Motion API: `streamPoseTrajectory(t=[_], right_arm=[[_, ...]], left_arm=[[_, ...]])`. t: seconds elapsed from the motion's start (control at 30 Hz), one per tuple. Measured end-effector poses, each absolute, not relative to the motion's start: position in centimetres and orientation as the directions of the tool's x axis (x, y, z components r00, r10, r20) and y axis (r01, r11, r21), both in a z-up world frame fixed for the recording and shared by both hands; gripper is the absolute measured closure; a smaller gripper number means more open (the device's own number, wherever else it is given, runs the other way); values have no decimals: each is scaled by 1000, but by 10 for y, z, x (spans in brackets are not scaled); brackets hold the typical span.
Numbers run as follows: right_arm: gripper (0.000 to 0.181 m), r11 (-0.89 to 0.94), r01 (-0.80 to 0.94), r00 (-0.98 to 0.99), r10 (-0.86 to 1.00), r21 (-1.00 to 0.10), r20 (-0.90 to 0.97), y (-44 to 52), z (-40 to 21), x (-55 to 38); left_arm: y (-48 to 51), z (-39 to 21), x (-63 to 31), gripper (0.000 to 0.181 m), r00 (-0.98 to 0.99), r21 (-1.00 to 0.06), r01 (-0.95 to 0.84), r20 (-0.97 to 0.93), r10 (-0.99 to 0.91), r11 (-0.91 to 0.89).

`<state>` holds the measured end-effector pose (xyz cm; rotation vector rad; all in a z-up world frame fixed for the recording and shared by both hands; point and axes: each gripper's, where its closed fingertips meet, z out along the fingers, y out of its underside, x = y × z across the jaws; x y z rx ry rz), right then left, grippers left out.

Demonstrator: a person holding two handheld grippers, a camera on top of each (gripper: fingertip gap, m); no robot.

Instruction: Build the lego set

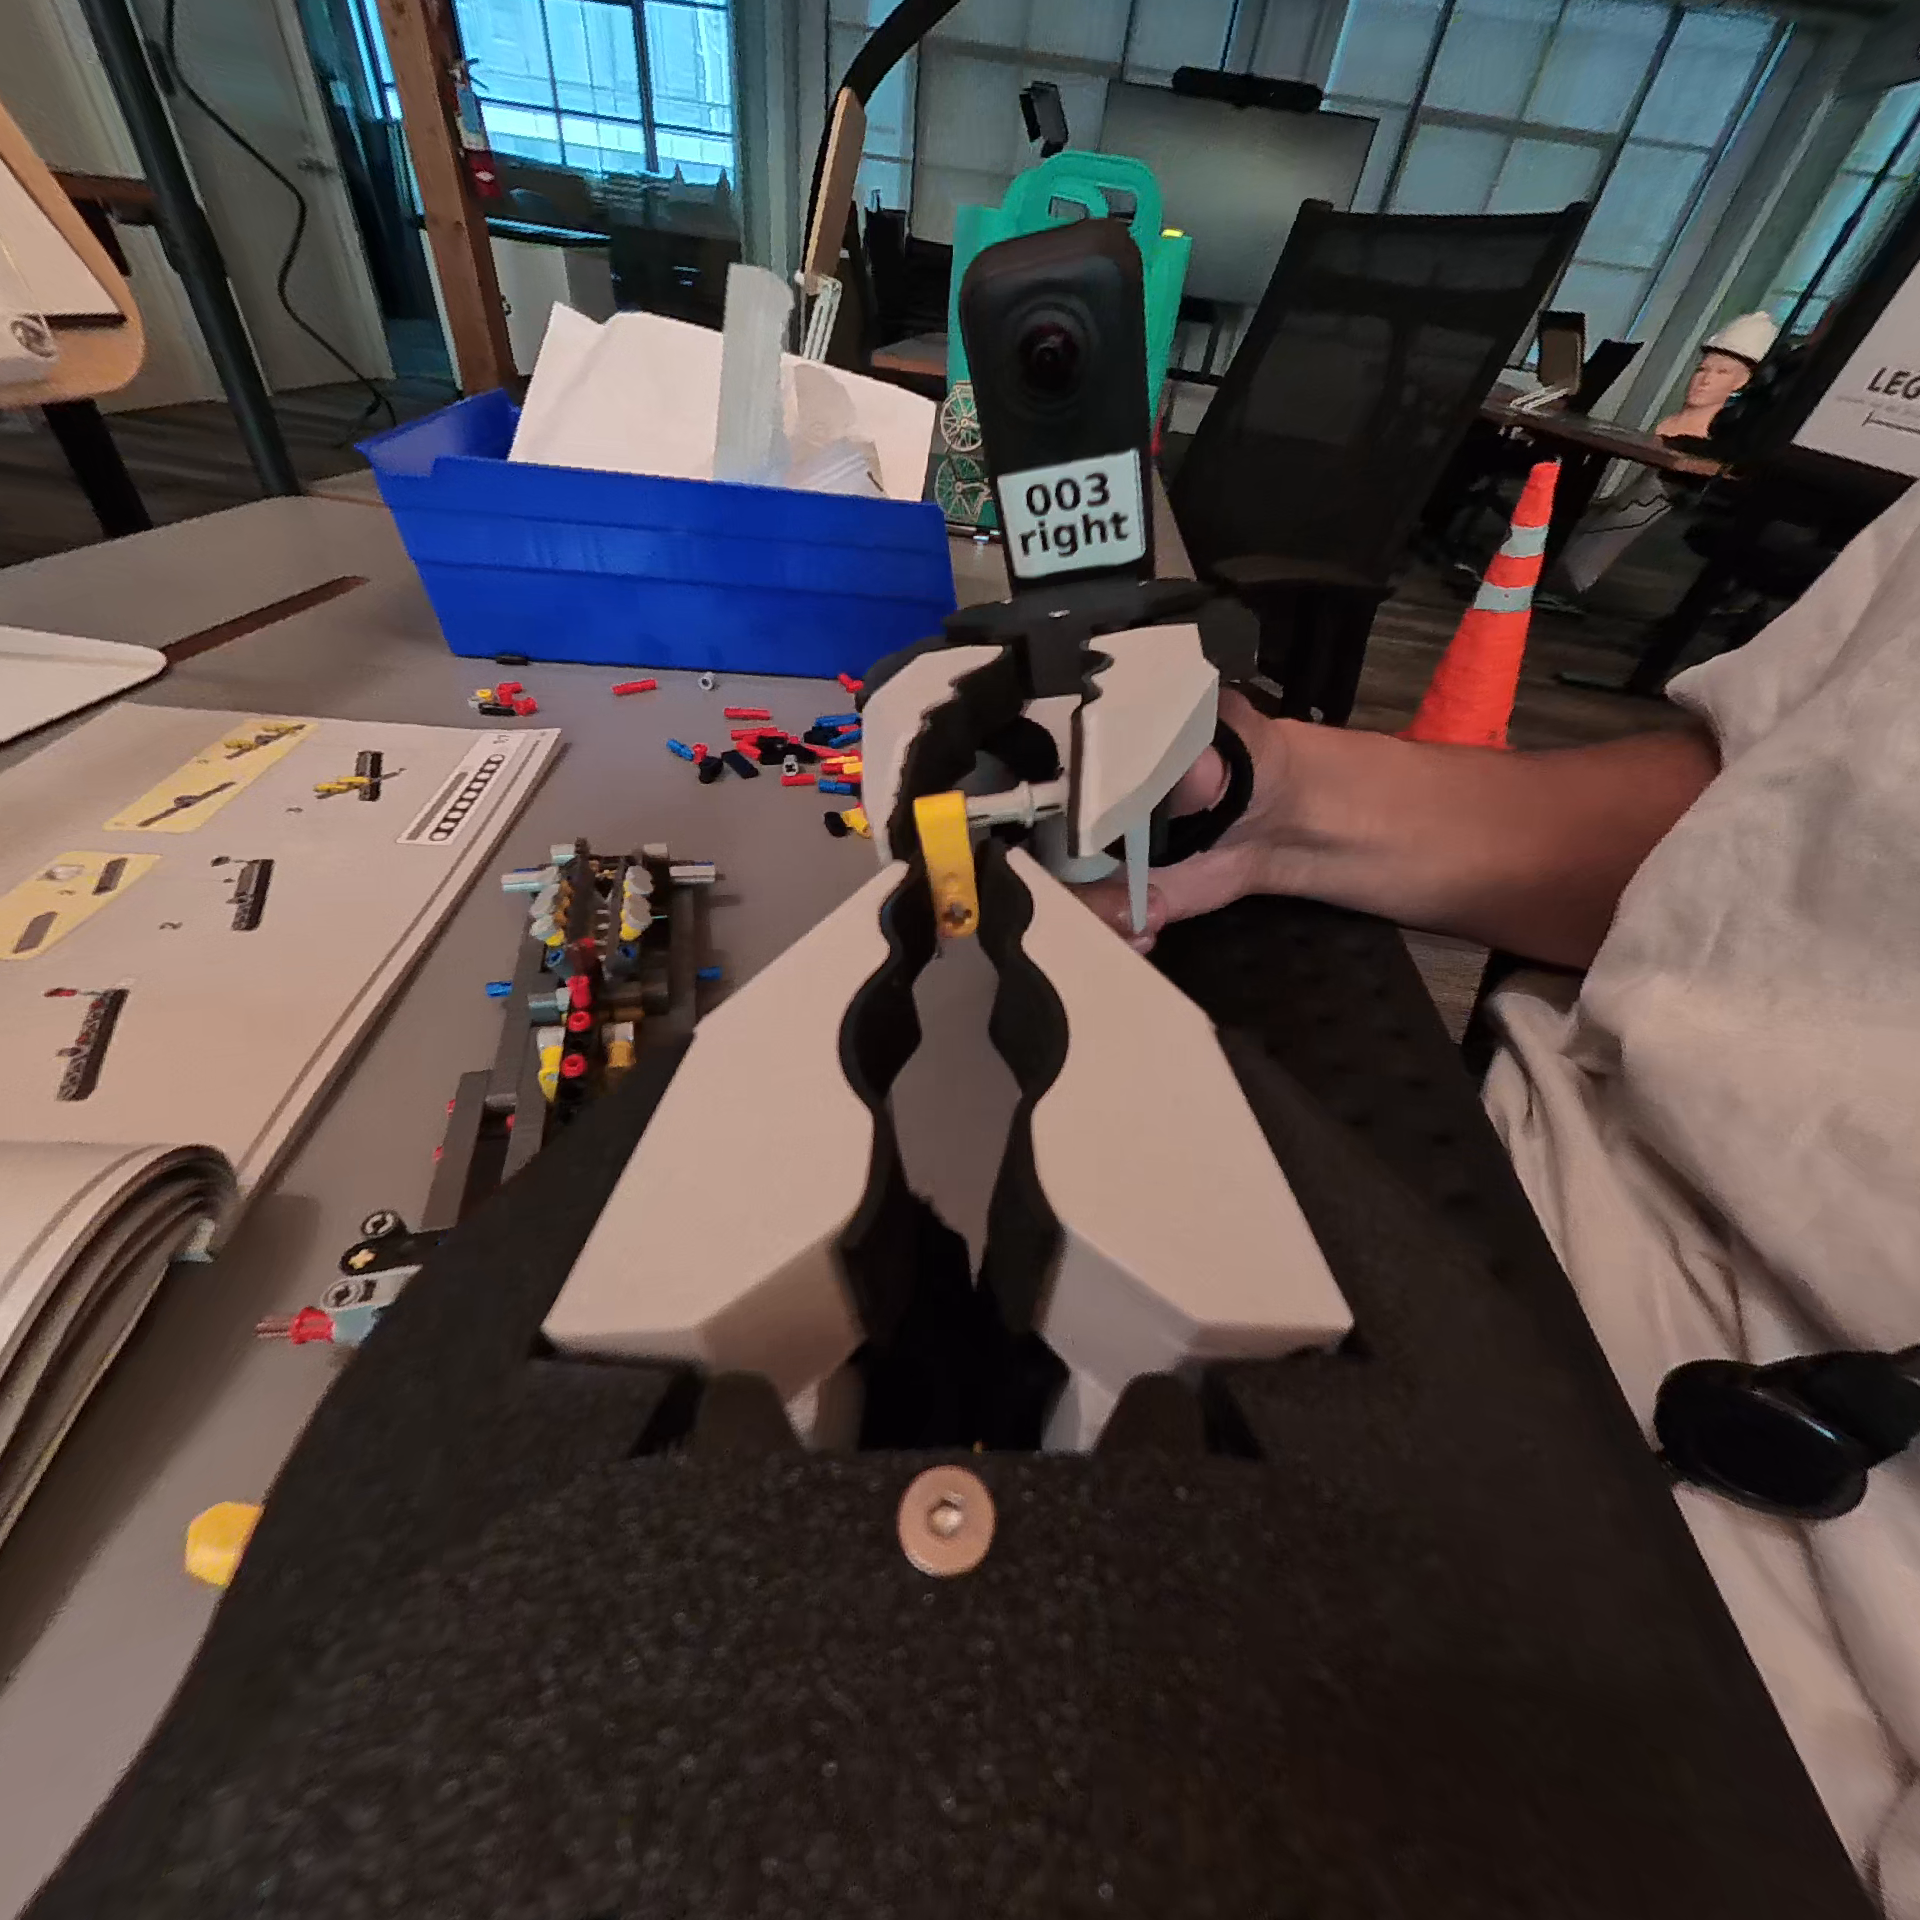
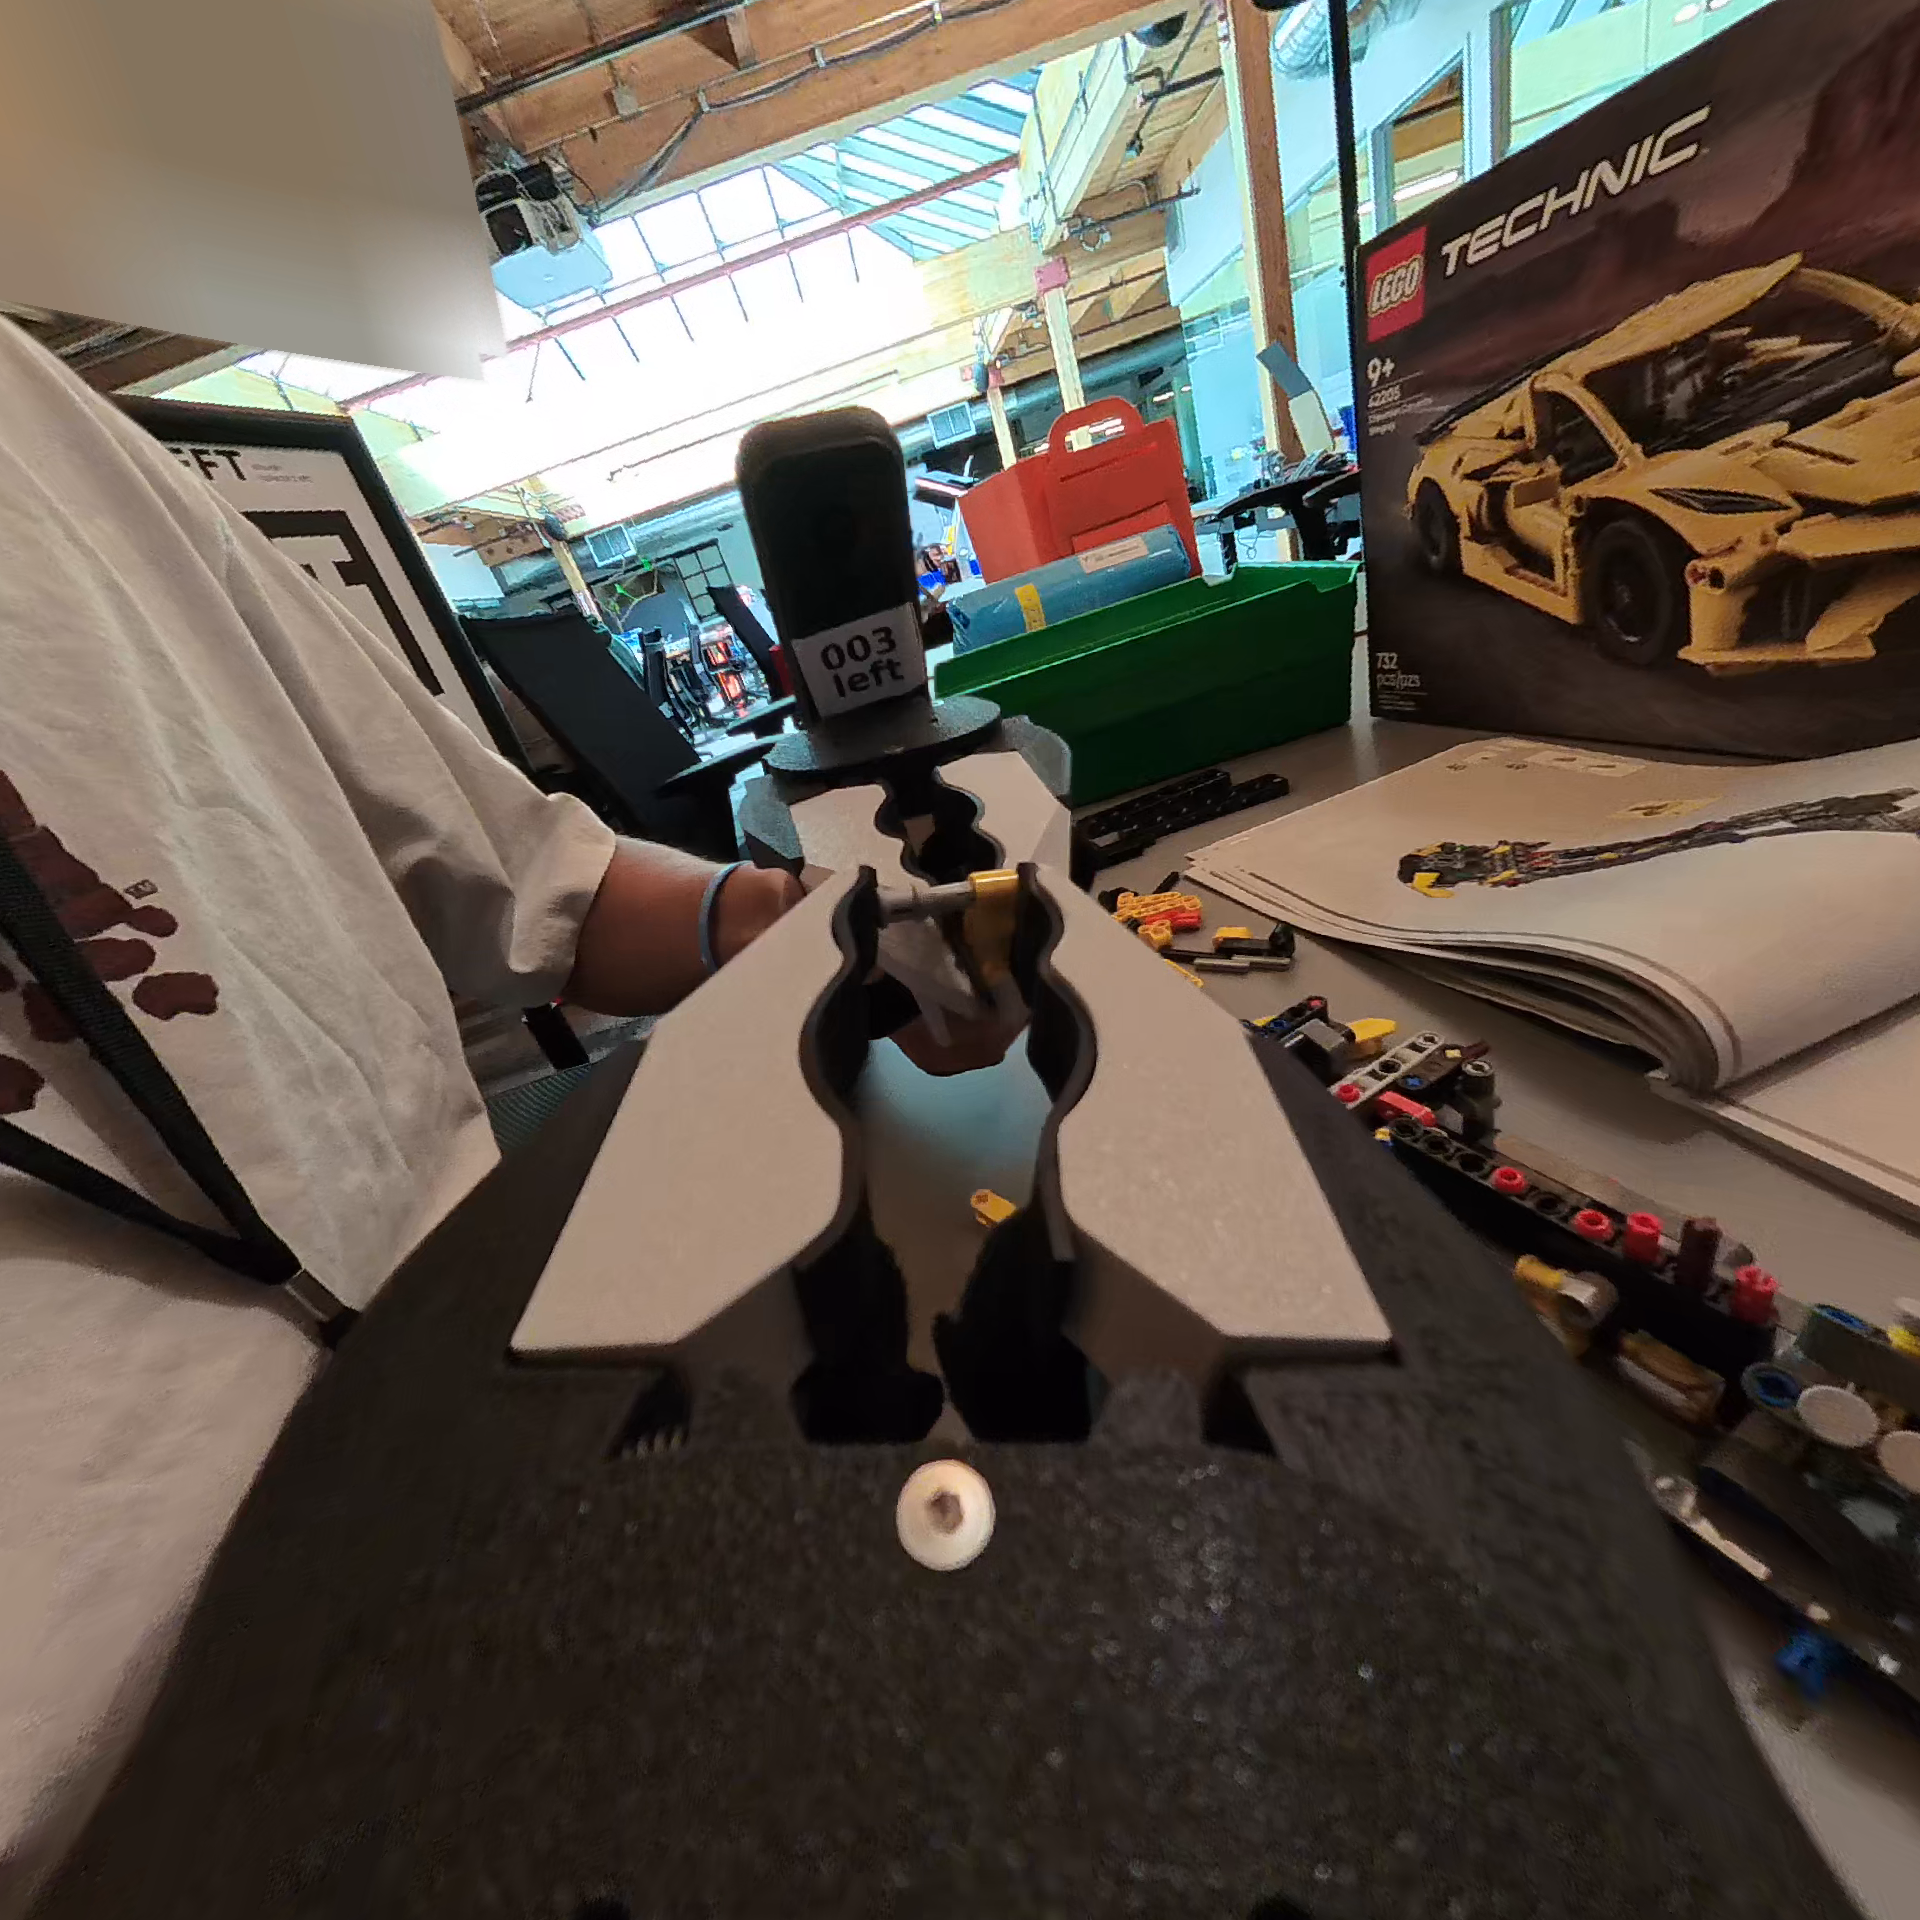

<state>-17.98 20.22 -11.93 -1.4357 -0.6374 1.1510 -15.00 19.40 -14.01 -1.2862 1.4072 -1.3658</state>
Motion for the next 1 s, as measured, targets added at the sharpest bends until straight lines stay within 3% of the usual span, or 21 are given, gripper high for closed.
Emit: streamPoseTrajectory(t=[0.43, 0.67, 1.0], right_arm=[[153, -277, -273, 370, 854, -921, -366, 209, -122, -180], [151, -214, -201, 495, 820, -956, -288, 219, -130, -173], [157, -228, -183, 521, 802, -956, -291, 222, -133, -171]], left_arm=[[199, -144, -150, 174, -175, -984, -163, 101, -979, -72], [210, -150, -149, 174, -114, -981, -193, 59, -992, -36], [215, -154, -147, 175, -83, -976, -212, 72, -994, -53]])
